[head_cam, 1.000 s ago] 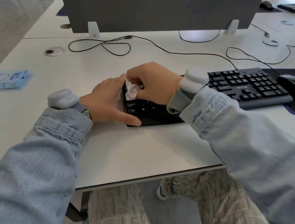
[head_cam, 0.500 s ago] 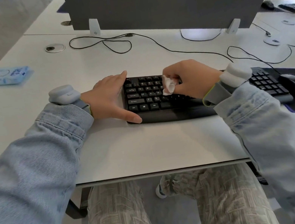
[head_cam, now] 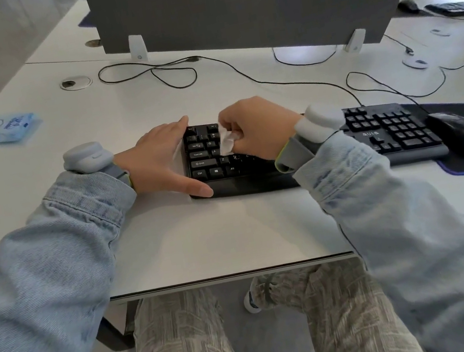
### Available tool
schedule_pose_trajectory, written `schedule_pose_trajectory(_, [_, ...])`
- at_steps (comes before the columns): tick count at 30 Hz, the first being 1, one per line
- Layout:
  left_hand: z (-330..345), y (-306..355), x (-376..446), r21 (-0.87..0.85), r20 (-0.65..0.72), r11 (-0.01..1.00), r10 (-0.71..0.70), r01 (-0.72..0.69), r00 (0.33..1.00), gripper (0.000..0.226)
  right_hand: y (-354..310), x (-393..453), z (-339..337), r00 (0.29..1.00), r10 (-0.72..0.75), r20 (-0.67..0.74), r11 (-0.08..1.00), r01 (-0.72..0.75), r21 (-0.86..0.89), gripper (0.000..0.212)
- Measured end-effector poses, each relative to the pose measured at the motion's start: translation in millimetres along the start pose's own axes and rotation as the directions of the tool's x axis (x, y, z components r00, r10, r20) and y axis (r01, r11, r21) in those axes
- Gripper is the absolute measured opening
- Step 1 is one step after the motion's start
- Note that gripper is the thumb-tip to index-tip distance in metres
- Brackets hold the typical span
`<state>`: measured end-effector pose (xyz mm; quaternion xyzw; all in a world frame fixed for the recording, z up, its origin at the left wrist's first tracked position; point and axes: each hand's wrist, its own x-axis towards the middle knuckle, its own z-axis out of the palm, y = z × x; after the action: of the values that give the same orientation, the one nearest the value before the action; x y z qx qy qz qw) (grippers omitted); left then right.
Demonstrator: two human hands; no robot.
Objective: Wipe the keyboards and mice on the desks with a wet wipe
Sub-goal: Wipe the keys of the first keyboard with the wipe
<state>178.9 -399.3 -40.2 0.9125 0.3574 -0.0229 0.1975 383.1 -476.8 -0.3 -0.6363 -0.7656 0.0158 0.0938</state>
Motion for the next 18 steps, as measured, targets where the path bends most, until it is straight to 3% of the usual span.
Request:
schedule_pose_trajectory(3, [0,0,0,-0.006,-0.006,1.000,-0.003,0.003,1.000,0.163,10,-3,-6,0.999,0.031,0.031,0.996,-0.028,-0.090,0.015])
schedule_pose_trajectory(6, [0,0,0,-0.004,-0.003,1.000,-0.005,0.005,1.000,0.165,18,-1,-10,0.996,0.089,0.024,0.988,-0.085,-0.129,0.023])
schedule_pose_trajectory(12, [0,-1,1,0.000,-0.002,1.000,-0.004,0.004,1.000,0.172,2,0,-5,0.998,0.044,-0.038,0.999,-0.045,-0.011,0.014])
schedule_pose_trajectory(18, [-1,1,-1,-0.003,-0.001,1.000,-0.012,0.012,1.000,0.161,11,4,-8,0.993,0.122,-0.007,0.976,-0.121,-0.183,0.008])
